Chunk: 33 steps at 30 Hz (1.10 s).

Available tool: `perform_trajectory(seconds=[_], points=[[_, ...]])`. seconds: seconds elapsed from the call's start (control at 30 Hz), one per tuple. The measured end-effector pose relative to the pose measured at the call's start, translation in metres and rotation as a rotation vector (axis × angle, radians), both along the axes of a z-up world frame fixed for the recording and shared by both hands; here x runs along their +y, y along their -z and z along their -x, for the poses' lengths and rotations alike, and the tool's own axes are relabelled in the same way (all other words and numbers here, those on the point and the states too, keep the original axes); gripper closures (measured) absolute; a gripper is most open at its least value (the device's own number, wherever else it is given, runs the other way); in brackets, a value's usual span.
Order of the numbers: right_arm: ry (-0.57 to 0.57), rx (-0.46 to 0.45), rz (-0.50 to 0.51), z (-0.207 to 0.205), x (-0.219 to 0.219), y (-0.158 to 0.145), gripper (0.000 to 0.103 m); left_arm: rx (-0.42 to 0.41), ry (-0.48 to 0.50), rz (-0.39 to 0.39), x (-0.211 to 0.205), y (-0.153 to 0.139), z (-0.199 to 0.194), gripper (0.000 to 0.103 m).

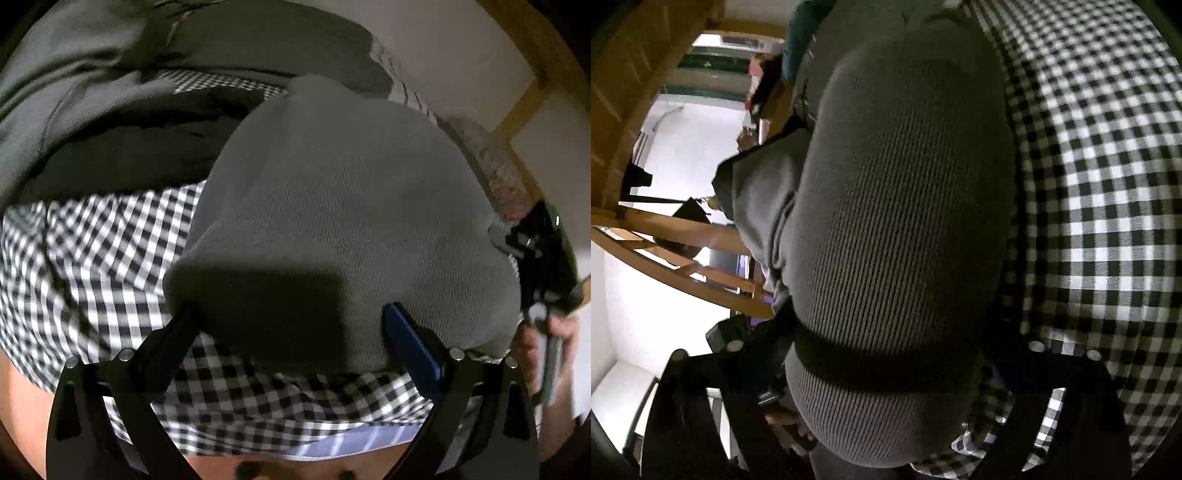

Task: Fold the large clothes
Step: 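Lift the grey hoodie bundle with both grippers and carry it along the bed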

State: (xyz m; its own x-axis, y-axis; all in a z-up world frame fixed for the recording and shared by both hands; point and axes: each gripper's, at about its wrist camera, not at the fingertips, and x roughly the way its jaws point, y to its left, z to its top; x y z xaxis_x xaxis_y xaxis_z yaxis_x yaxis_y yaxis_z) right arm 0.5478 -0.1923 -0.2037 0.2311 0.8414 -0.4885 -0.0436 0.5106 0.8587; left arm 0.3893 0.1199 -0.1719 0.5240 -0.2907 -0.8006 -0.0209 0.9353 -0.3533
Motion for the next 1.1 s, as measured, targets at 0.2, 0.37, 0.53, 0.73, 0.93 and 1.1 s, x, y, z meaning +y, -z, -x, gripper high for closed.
perform_trajectory(seconds=[0.2,0.37,0.53,0.73,0.93,1.1], points=[[0.095,-0.015,-0.129,0.007,-0.02,0.004,0.025,0.104,-0.122,0.492,0.013,0.025,0.041,0.005],[0.141,-0.059,-0.194,0.016,-0.034,0.001,0.031,0.058,-0.144,0.766,-0.002,0.034,0.047,0.005],[0.132,-0.075,-0.174,0.019,-0.031,-0.004,0.031,0.01,-0.208,1.023,-0.013,0.044,0.045,0.005],[0.114,-0.06,-0.139,0.021,-0.019,-0.003,0.03,0.08,-0.384,1.209,-0.024,0.088,0.031,0.005],[0.105,-0.056,-0.127,0.022,-0.018,-0.002,0.029,0.015,-0.432,1.011,-0.02,0.073,0.043,0.005],[0.101,-0.053,-0.114,0.022,-0.017,-0.003,0.029,0.086,-0.411,0.927,-0.006,0.082,0.021,0.005]])
